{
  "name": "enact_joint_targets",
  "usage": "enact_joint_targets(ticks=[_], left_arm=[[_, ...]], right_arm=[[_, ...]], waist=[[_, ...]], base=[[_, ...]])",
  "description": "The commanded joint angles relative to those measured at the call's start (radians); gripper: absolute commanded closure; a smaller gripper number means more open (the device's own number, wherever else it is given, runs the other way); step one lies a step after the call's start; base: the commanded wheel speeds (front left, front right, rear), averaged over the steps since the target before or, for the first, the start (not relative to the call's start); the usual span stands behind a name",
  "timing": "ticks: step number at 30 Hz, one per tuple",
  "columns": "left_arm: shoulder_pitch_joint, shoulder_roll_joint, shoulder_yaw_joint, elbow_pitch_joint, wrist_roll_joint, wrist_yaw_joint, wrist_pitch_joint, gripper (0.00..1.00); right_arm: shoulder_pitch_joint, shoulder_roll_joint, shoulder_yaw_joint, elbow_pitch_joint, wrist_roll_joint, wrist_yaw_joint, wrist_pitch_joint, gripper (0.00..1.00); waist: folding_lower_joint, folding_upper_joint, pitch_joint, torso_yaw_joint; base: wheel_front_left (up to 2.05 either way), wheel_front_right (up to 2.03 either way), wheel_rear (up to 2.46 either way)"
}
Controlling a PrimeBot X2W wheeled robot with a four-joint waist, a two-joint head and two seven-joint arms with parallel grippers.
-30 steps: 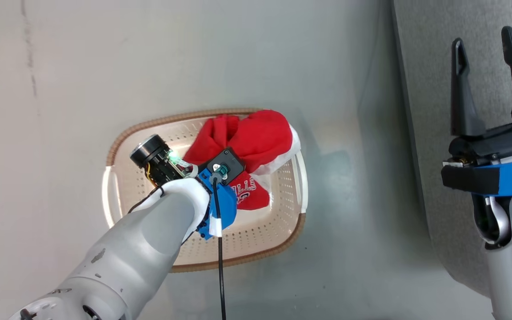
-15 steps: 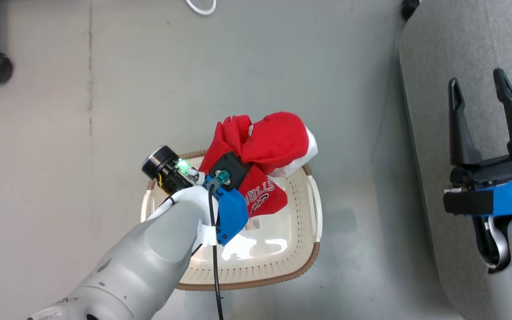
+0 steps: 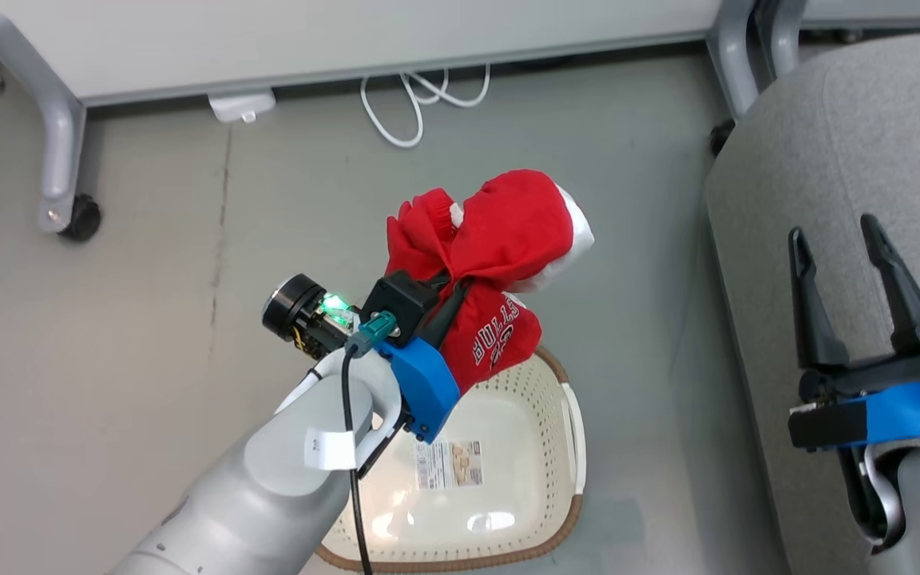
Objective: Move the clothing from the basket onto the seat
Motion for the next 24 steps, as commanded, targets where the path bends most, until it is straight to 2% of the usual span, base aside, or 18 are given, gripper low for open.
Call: enact_joint_targets(ticks=[1, 12, 24], left_arm=[[0.014, 0.007, 0.013, -0.013, 0.008, 0.005, -0.005, 1.00], [0.103, 0.034, 0.128, -0.156, 0.052, 0.020, -0.005, 1.00], [0.163, 0.056, 0.161, -0.234, 0.077, 0.022, -0.005, 1.00]], right_arm=[[0.019, 0.003, -0.001, 0.005, -0.002, 0.000, -0.001, 0.00], [0.096, 0.017, 0.010, 0.029, -0.003, 0.000, -0.001, 0.00], [0.160, 0.041, 0.015, 0.047, 0.005, 0.000, -0.001, 0.00]], waist=[[0.0001, -0.0001, -0.033, 0.006], [0.0001, -0.0001, -0.148, 0.013], [0.0001, -0.0001, -0.236, 0.020]], base=[[0.00, 0.00, 0.00], [0.00, 0.00, 0.00], [0.00, 0.00, 0.00]])
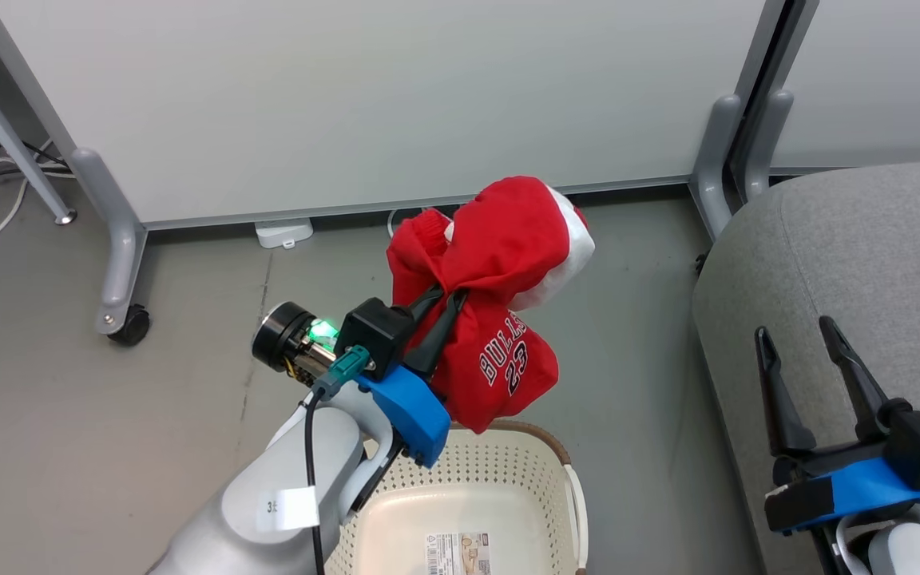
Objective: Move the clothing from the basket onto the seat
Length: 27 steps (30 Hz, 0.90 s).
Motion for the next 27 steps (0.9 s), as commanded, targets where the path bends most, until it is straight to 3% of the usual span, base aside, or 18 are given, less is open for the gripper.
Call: enact_joint_targets(ticks=[1, 12, 21, 27], left_arm=[[0.016, 0.004, 0.002, -0.007, 0.003, 0.000, -0.005, 1.00], [0.020, 0.023, -0.003, -0.062, 0.002, 0.014, 0.000, 1.00], [0.004, 0.027, -0.008, -0.088, -0.002, 0.021, 0.008, 1.00], [-0.011, 0.021, -0.011, -0.092, -0.004, 0.025, 0.010, 1.00]], right_arm=[[0.020, 0.005, -0.001, 0.001, 0.005, 0.000, -0.001, 0.00], [0.019, -0.012, 0.046, 0.004, 0.009, 0.000, -0.001, 0.00], [-0.046, -0.060, 0.198, 0.012, 0.026, 0.000, -0.001, 0.00], [-0.071, -0.050, 0.297, 0.012, 0.041, 0.000, -0.001, 0.00]], waist=[[0.0001, -0.0001, -0.010, 0.001], [0.0001, -0.0001, -0.018, 0.008], [0.0001, -0.0001, -0.007, 0.021], [0.0001, -0.0001, 0.005, 0.027]], base=[[0.00, 0.00, 0.00], [0.00, 0.00, 0.00], [0.00, 0.00, 0.00], [0.00, 0.00, 0.00]])
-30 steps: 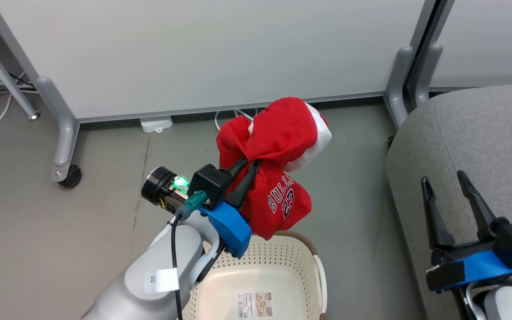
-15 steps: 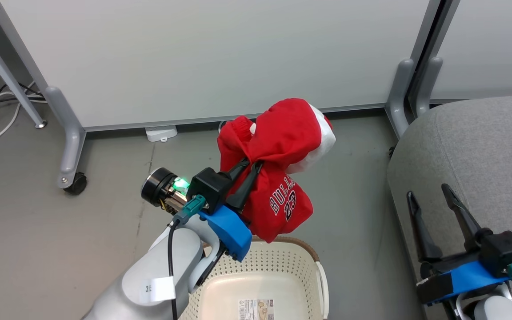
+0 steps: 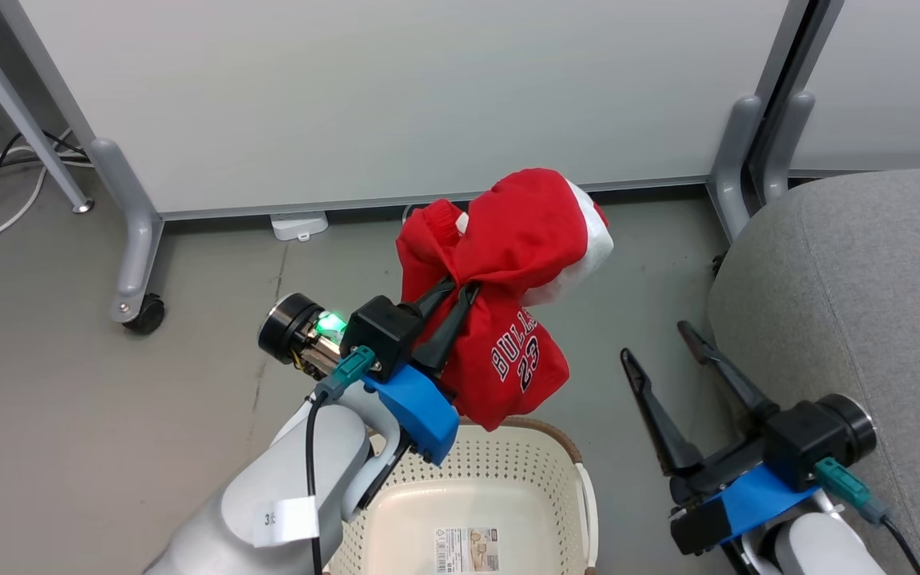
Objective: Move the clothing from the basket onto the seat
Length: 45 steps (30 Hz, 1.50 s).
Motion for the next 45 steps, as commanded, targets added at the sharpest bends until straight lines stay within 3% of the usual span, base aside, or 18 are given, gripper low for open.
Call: enact_joint_targets(ticks=[1, 14, 27, 45], left_arm=[[-0.019, 0.000, 0.001, -0.005, -0.003, 0.005, 0.004, 1.00], [-0.051, -0.017, -0.006, 0.009, 0.000, 0.004, -0.002, 1.00], [-0.085, -0.044, -0.015, 0.020, 0.010, 0.000, -0.006, 1.00], [-0.123, -0.093, -0.030, 0.035, 0.018, -0.015, -0.010, 1.00]], right_arm=[[-0.013, 0.006, 0.021, 0.002, 0.007, 0.000, -0.001, 0.00], [-0.076, 0.044, 0.176, 0.018, 0.026, 0.000, -0.001, 0.00], [-0.148, 0.095, 0.235, 0.098, -0.004, 0.000, -0.001, 0.00], [-0.269, 0.152, 0.161, 0.257, -0.099, 0.000, -0.001, 0.00]], waist=[[-0.0001, -0.0001, 0.005, 0.001], [-0.0001, -0.0001, 0.037, 0.015], [-0.0001, -0.0001, 0.073, 0.034], [-0.0001, -0.0001, 0.116, 0.063]], base=[[0.00, 0.00, 0.00], [0.00, 0.00, 0.00], [0.00, 0.00, 0.00], [0.00, 0.00, 0.00]])
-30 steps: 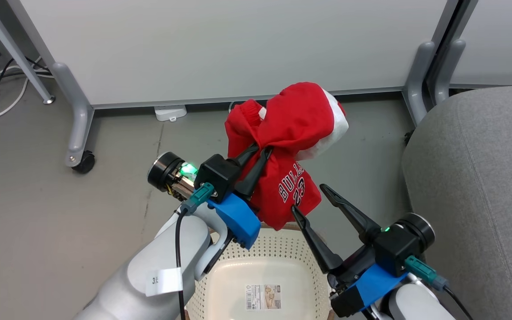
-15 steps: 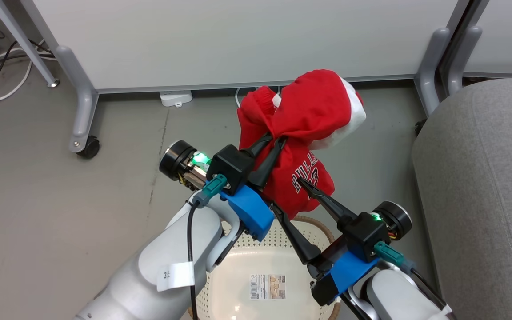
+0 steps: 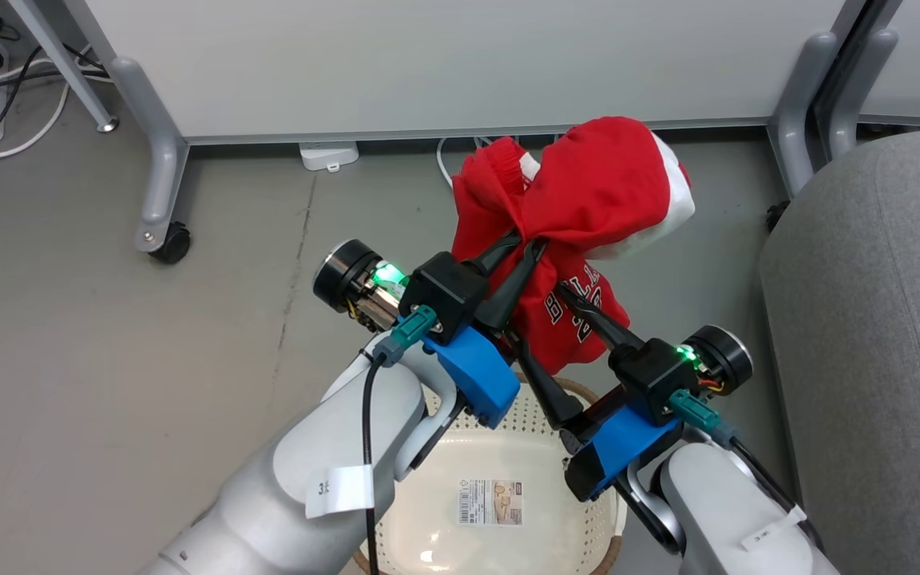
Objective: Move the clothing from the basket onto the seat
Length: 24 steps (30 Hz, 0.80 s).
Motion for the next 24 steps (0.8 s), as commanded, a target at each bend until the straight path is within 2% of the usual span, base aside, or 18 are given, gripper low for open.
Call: enact_joint_targets(ticks=[1, 15, 16, 17, 18, 19, 24], left_arm=[[-0.013, -0.002, 0.002, 0.001, 0.007, -0.003, -0.006, 1.00], [-0.029, -0.031, -0.005, 0.008, 0.010, -0.016, -0.007, 1.00], [-0.028, -0.032, -0.005, 0.009, 0.010, -0.016, -0.007, 1.00], [-0.027, -0.033, -0.004, 0.009, 0.010, -0.016, -0.007, 1.00], [-0.026, -0.034, -0.003, 0.010, 0.009, -0.017, -0.007, 1.00], [-0.025, -0.034, -0.002, 0.010, 0.009, -0.018, -0.007, 1.00], [-0.020, -0.037, 0.003, 0.012, 0.014, -0.021, -0.006, 1.00]], right_arm=[[-0.019, 0.004, -0.007, 0.006, -0.010, 0.000, -0.001, 0.00], [-0.069, 0.004, -0.035, 0.058, 0.004, 0.000, -0.001, 0.00], [-0.071, 0.005, -0.037, 0.060, 0.006, 0.000, -0.001, 0.15], [-0.072, 0.005, -0.039, 0.063, 0.008, 0.000, -0.001, 0.60], [-0.072, 0.004, -0.041, 0.069, 0.010, 0.000, -0.001, 0.96], [-0.073, 0.004, -0.042, 0.073, 0.012, 0.000, -0.001, 1.00], [-0.079, 0.004, -0.043, 0.080, 0.019, 0.000, -0.001, 1.00]], waist=[[-0.0001, 0.0000, 0.003, 0.003], [-0.0001, 0.0000, 0.015, 0.028], [-0.0001, 0.0000, 0.015, 0.029], [-0.0001, 0.0000, 0.015, 0.029], [-0.0001, 0.0000, 0.014, 0.029], [-0.0001, 0.0000, 0.013, 0.028], [-0.0001, 0.0000, 0.011, 0.027]], base=[[0.00, 0.00, 0.00], [0.00, 0.00, 0.00], [0.00, 0.00, 0.00], [0.00, 0.00, 0.00], [0.00, 0.00, 0.00], [0.00, 0.00, 0.00], [0.00, 0.00, 0.00]])
